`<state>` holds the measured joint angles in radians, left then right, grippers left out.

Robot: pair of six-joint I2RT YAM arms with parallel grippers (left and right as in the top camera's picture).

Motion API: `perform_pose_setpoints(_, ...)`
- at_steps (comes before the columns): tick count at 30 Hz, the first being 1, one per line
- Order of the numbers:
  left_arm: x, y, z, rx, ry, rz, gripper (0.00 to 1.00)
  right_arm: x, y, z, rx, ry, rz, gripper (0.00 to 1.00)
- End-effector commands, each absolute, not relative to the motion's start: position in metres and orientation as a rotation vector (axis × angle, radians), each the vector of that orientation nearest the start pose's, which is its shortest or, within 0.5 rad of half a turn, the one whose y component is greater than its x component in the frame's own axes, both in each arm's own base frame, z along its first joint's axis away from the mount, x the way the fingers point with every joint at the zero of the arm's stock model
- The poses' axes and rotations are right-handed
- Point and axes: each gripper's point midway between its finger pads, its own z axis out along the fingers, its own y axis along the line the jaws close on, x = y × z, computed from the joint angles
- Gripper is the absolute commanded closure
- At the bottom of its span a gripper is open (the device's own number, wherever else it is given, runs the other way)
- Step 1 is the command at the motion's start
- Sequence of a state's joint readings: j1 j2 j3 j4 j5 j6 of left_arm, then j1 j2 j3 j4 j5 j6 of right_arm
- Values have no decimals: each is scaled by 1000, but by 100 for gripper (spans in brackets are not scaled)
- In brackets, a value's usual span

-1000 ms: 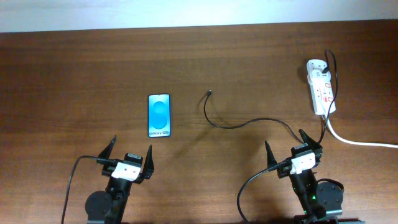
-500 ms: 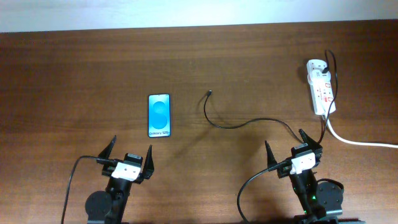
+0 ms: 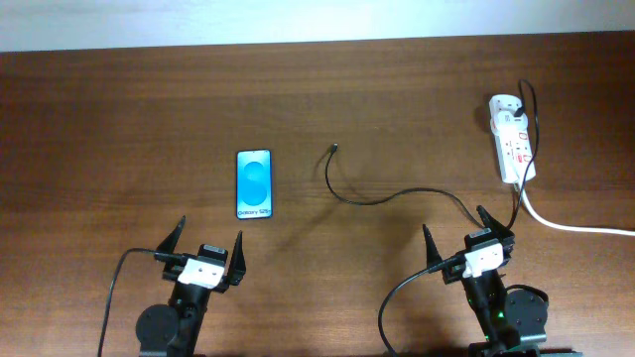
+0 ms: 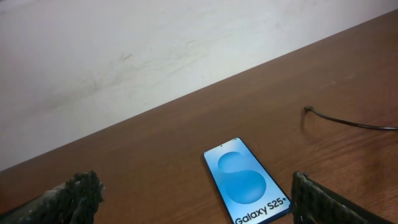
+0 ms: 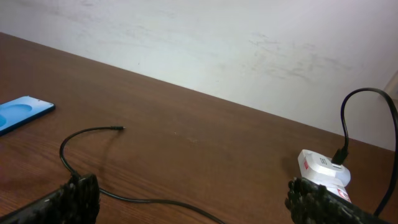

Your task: Plug charger to phone and switch on socket

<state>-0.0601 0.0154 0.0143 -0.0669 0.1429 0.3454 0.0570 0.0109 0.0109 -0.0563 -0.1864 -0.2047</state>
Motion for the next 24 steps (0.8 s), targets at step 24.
perform_pose_setpoints(24,242,-63,238,420,1500,-116,1,240,51,160,-361,1591,71,2)
